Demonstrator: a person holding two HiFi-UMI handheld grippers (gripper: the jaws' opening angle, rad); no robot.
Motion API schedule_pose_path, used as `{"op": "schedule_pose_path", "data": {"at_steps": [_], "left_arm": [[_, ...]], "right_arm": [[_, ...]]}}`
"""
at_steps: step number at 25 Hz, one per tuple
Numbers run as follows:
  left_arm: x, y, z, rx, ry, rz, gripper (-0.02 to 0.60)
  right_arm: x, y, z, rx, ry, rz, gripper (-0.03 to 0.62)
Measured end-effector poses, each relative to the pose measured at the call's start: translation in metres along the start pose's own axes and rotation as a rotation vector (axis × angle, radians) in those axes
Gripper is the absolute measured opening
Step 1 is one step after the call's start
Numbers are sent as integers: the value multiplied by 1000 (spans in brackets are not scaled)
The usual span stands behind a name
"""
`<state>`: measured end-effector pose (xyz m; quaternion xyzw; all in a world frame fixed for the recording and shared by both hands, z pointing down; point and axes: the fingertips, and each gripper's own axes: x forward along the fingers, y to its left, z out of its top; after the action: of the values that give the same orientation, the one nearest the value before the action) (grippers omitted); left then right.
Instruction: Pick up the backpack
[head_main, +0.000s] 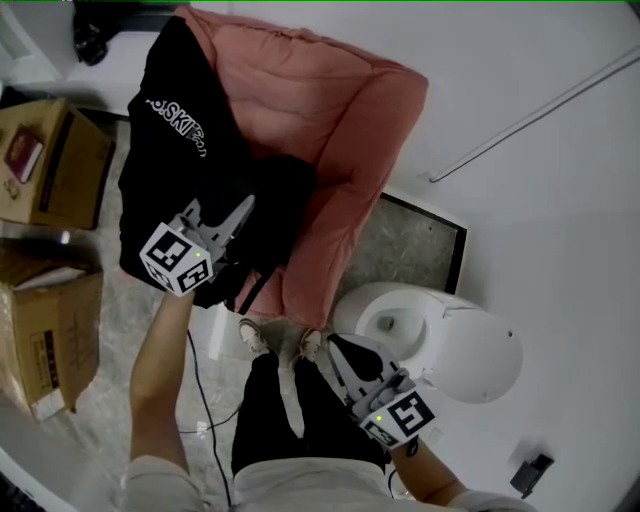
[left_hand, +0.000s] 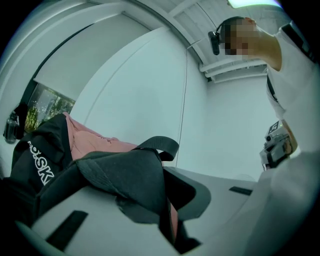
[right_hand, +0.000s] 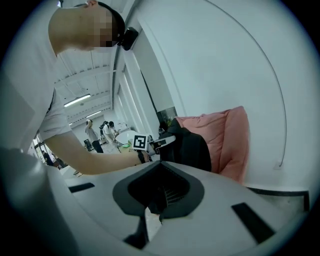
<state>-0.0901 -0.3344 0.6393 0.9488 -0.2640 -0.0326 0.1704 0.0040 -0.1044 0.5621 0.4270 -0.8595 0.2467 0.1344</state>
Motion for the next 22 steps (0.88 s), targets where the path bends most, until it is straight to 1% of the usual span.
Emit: {"op": "schedule_pose_path", "data": {"at_steps": [2, 5, 7, 10, 12, 15, 18, 22], "left_arm": [[-6, -2, 0, 25, 9, 38, 40], [-18, -10, 5, 32, 3, 75, 40], [-24, -17, 10, 18, -1, 88, 40], [-29, -31, 19, -39, -13, 114, 40], [-29, -45, 25, -67, -25, 117, 38], [-30, -62, 33, -55, -44, 123, 35], [-34, -69, 37, -46, -65, 157, 34], [-41, -75, 41, -83, -100, 187, 31]], "right_arm": [[-5, -7, 1, -25, -11, -24, 20], [-20, -23, 6, -42, -38, -73, 20], [-32, -34, 11, -45, -58, -105, 19], [-49, -44, 17, -57, -78, -132, 20], [-59, -46, 18, -60, -85, -138, 20], [-68, -47, 16, -58, -91, -140, 20], [-79, -45, 14, -60, -91, -137, 18], [-95, -48, 10, -71, -83, -137, 20]]}}
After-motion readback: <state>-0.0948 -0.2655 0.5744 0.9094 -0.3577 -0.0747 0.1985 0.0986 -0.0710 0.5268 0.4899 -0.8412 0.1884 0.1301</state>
